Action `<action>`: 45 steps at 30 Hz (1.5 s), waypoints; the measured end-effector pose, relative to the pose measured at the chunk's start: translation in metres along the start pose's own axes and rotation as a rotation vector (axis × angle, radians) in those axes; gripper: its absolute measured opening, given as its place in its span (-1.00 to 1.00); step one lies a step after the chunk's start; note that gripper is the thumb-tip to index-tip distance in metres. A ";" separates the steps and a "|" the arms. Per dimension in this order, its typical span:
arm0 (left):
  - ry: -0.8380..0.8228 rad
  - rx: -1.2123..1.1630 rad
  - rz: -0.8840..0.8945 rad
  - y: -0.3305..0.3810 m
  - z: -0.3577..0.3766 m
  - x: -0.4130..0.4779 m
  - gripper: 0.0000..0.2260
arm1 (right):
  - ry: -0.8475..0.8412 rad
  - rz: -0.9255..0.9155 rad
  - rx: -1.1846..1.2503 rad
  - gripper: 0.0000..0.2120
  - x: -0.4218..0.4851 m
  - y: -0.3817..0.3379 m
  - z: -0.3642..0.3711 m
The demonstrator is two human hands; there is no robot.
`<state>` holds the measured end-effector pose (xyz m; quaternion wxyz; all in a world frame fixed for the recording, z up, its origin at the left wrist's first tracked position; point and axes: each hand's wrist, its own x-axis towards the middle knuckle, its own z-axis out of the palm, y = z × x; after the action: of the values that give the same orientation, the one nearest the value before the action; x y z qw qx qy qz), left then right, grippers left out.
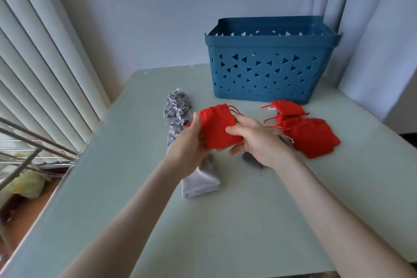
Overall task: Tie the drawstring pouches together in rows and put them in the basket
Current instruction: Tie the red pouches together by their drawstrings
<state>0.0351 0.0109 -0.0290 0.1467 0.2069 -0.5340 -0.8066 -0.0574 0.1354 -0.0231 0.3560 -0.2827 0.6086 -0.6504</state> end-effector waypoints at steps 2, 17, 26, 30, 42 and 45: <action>0.080 0.070 0.015 -0.002 -0.010 0.001 -0.56 | -0.087 0.033 0.037 -0.78 0.005 0.008 0.005; -0.020 0.049 -0.007 -0.027 -0.022 0.001 -0.76 | 0.180 0.123 -0.017 -0.63 0.026 0.043 0.001; -0.061 -0.001 0.071 -0.029 -0.023 0.002 -0.72 | 0.329 -0.004 0.039 -0.75 0.020 0.038 -0.002; -0.031 -0.087 0.113 -0.027 -0.026 0.003 -0.72 | 0.322 -0.006 0.120 -0.75 0.020 0.039 -0.004; -0.151 -0.337 -0.279 -0.009 -0.024 -0.010 -0.81 | -0.066 -0.145 0.236 -0.78 0.010 0.022 -0.019; -0.257 -0.173 -0.344 -0.015 -0.020 -0.016 -0.72 | -0.249 -0.203 0.136 -0.82 0.011 0.029 -0.014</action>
<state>0.0583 0.0077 -0.0470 -0.0449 0.1770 -0.4342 -0.8821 -0.0715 0.1340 -0.0536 0.3796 -0.3964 0.4829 -0.6824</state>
